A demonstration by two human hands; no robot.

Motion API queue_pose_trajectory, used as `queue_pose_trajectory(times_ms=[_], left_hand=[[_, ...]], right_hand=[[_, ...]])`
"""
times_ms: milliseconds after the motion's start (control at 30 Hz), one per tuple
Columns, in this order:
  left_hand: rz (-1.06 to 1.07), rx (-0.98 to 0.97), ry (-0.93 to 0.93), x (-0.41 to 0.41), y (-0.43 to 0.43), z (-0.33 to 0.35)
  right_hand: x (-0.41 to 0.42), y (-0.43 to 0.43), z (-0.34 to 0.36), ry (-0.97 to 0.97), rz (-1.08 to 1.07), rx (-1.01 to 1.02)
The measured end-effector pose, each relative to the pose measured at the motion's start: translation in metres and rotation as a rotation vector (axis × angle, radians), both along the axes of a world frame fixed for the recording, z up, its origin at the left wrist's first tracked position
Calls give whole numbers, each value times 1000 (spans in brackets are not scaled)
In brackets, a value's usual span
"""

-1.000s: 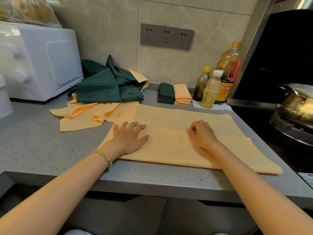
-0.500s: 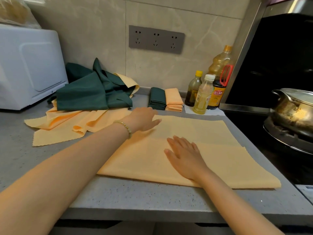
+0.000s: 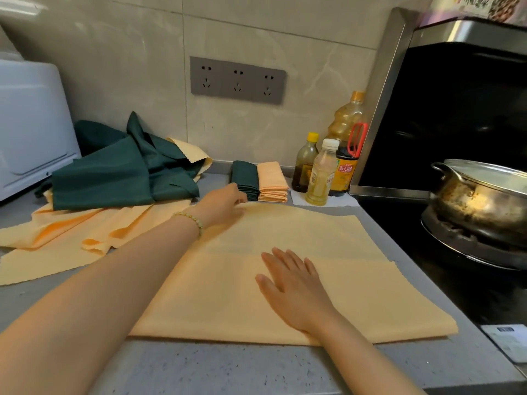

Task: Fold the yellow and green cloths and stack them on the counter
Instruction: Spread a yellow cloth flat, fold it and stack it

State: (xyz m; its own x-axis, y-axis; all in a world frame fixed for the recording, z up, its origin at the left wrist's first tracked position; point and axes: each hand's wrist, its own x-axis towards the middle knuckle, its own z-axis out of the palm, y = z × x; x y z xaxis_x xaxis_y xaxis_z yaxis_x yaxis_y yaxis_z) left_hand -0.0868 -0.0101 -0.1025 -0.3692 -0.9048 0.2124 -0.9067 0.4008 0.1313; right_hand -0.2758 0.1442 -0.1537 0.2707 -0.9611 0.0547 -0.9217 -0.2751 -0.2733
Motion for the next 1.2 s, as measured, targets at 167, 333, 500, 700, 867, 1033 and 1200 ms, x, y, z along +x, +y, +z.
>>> queue_pose_trajectory(times_ms=[167, 333, 500, 700, 867, 1033, 1200], left_hand=[[-376, -513, -189, 3, 83, 25], [-510, -537, -345, 17, 168, 9], [-496, -418, -354, 34, 203, -13], [-479, -474, -90, 31, 214, -20], [-436, -395, 1, 16, 217, -32], [-415, -330, 66, 4, 227, -31], [-423, -344, 108, -1, 230, -31]], right_hand=[[-8, 10, 23, -369, -121, -424], [-43, 30, 34, 38, -88, -829], [-86, 57, 18, 275, 94, -809], [-116, 63, 7, 107, 59, -638], [-84, 73, 12, 56, 146, -682], [-84, 79, 11, -44, 135, -699], [-98, 84, 5, -142, 145, -713]])
